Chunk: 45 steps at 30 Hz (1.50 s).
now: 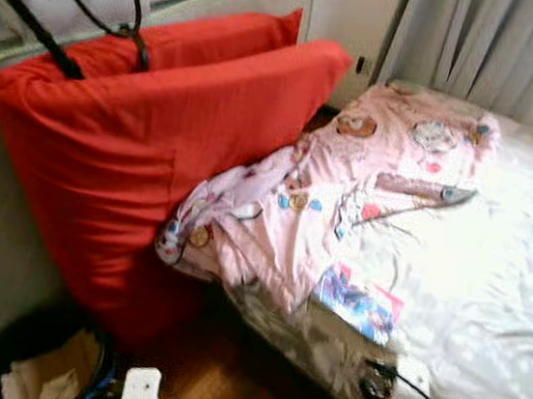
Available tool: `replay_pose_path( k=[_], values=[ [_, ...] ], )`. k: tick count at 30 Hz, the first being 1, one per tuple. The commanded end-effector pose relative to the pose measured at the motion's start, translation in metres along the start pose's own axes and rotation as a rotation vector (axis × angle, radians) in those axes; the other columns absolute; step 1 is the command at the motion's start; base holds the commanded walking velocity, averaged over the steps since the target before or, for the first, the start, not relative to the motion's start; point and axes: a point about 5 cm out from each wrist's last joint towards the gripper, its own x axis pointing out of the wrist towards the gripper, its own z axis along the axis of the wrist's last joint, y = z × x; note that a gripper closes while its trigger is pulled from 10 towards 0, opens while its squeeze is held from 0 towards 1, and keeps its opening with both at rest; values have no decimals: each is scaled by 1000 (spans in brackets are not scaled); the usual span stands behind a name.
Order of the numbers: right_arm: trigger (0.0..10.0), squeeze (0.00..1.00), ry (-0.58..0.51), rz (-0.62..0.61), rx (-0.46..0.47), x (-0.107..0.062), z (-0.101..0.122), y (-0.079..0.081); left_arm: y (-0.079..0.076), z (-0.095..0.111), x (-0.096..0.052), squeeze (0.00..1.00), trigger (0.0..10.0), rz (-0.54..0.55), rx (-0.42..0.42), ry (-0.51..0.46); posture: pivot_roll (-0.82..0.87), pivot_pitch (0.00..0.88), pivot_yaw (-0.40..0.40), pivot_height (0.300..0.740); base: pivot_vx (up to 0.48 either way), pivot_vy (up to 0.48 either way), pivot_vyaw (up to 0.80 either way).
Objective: Clean up the room
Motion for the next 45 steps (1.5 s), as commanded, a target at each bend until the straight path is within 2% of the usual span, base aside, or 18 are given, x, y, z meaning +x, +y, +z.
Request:
replay_pose_path(
  k=[1,4,12,14,16,19,25,27,28,29,30,32,35,38,45],
  values=[
    [10000,0,19,10,2,0,-5,4,5,-7,-2,0,10000,6,12,32,-88,0,25,740,0,0,-800],
    [10000,0,19,12,1,0,-6,5,6,-7,-2,0,10000,2,18,33,-89,0,28,740,0,0,-800],
    [10000,0,-3,15,-26,-1,-5,5,7,-8,-3,0,10000,-4,28,33,-91,0,40,740,0,0,0],
    [10000,0,-51,38,-41,-1,-2,7,8,-11,-4,0,10000,22,-84,27,-99,0,46,740,0,0,0],
    [10000,0,-74,38,-43,-1,-1,8,8,-11,-5,0,10000,29,-105,15,-108,0,52,740,0,0,0],
    [10000,0,-145,22,-66,-3,4,7,10,-4,-6,0,10000,32,-79,-66,-113,0,57,740,0,0,0],
    [10000,0,-262,41,-72,-6,12,9,12,3,-8,0,10000,49,-95,-172,-121,0,59,740,0,0,0],
    [10000,0,-315,64,-73,-8,15,10,12,8,-9,0,10000,37,-34,-221,-128,0,60,740,0,0,0],
    [10000,0,-328,71,-66,-8,16,11,21,71,2,0,10000,36,1,-426,-128,0,58,740,0,0,0],
    [10000,0,-444,87,-84,-7,49,15,30,136,4,0,10000,44,41,-607,-131,0,58,740,0,0,0],
    [10000,0,-554,93,-85,-7,86,18,29,159,1,0,10000,44,53,-684,-135,0,58,740,0,0,0],
    [10000,0,-633,94,-74,-9,114,21,26,167,-2,0,10000,39,53,-731,-136,0,58,740,0,0,0],
    [10000,0,-725,120,-85,-14,134,27,22,173,-4,0,10000,29,55,-777,-141,0,55,740,0,0,0],
    [10000,0,-770,138,-91,-17,142,31,21,177,-6,0,10000,13,70,-813,-139,0,55,740,0,0,0],
    [10000,0,-811,152,-103,-20,146,33,33,173,-6,0,10000,50,70,-781,-148,0,50,740,0,0,0]
  ],
)
